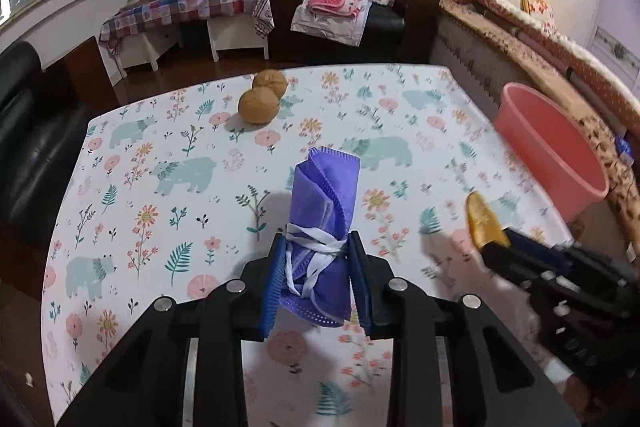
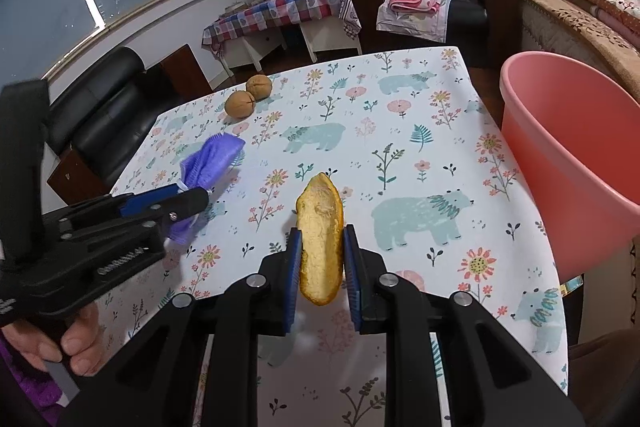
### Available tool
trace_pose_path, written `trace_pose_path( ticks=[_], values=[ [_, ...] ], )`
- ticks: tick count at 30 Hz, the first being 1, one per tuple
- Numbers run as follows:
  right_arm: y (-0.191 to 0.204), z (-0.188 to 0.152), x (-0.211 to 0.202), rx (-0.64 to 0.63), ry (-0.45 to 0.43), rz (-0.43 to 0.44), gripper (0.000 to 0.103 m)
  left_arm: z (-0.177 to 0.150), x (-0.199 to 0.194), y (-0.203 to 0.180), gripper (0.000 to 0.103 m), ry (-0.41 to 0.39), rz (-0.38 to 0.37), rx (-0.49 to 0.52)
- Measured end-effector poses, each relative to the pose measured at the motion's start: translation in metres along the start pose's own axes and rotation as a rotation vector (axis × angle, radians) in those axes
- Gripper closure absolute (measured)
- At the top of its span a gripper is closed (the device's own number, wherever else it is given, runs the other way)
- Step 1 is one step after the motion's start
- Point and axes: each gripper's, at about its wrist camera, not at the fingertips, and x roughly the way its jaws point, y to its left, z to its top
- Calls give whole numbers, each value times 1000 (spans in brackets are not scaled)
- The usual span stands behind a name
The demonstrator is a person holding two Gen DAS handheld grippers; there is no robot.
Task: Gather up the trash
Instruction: 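Carry the purple cloth and orange peel with both tools over the bucket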
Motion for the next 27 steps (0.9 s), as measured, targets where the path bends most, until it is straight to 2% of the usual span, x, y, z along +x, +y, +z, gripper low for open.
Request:
trace_pose_path(
  ticks=[13, 27],
  values=[
    [-17, 3, -35, 15, -90, -56, 82, 13, -32, -35, 73, -68, -21, -50],
    [-76, 27, -102, 102, -252, -165, 82, 45, -44, -105, 73, -143, -102, 24]
  ],
)
